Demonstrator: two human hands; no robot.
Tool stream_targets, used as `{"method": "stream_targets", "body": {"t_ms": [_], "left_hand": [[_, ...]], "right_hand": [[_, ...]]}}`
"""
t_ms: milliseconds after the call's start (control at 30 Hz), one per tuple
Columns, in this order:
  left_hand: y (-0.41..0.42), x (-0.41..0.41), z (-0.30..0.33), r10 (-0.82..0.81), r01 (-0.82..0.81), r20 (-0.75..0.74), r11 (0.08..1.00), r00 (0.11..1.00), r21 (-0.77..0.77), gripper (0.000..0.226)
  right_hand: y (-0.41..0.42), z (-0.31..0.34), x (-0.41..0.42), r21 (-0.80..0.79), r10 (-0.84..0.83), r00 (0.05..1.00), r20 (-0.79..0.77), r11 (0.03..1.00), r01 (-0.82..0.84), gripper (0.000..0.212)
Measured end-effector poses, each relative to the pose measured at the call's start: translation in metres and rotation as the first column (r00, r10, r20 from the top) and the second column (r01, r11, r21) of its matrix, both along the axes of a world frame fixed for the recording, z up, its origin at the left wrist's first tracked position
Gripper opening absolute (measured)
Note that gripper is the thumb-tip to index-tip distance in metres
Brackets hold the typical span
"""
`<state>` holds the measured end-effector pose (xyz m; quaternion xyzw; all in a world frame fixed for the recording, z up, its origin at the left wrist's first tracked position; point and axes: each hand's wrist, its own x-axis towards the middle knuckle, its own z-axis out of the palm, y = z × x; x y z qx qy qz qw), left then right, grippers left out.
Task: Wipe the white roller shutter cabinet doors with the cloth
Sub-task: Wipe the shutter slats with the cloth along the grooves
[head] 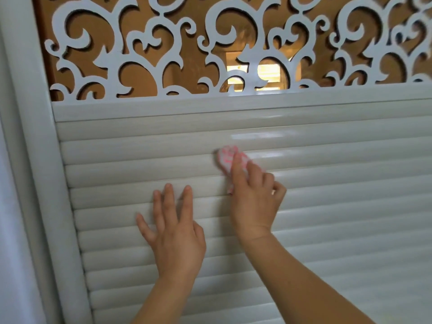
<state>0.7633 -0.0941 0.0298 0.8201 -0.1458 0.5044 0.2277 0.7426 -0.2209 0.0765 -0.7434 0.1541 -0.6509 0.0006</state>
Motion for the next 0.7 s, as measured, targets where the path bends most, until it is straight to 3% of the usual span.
{"method": "stream_targets", "body": {"t_ms": [200, 333, 467, 567, 700], "left_hand": [[0.0, 0.0, 0.0, 0.038, -0.038, 0.013, 0.998, 0.999, 0.044, 0.081], [0.0, -0.001, -0.001, 0.046, -0.046, -0.008, 0.998, 0.999, 0.032, 0.081], [-0.001, -0.001, -0.002, 0.033, -0.033, -0.026, 0.999, 0.999, 0.014, 0.081], [-0.001, -0.003, -0.001, 0.025, -0.025, -0.048, 1.0, 0.999, 0.008, 0.079], [-0.001, -0.007, 0.001, 0.014, -0.014, -0.075, 1.0, 0.997, -0.005, 0.077]], "right_hand": [[0.01, -0.011, -0.002, -0.328, 0.102, 0.991, -0.084, 0.937, -0.124, 0.049], [-0.036, -0.012, -0.016, -0.337, 0.006, 0.999, -0.054, 0.941, -0.024, 0.05], [-0.091, -0.022, -0.035, -0.152, -0.113, 0.989, -0.098, 0.984, 0.097, 0.057], [-0.118, -0.025, -0.051, 0.119, -0.087, 0.988, -0.128, 0.988, 0.102, 0.056], [-0.122, -0.024, -0.063, 0.456, -0.048, 0.997, 0.057, 0.89, 0.017, 0.042]]}}
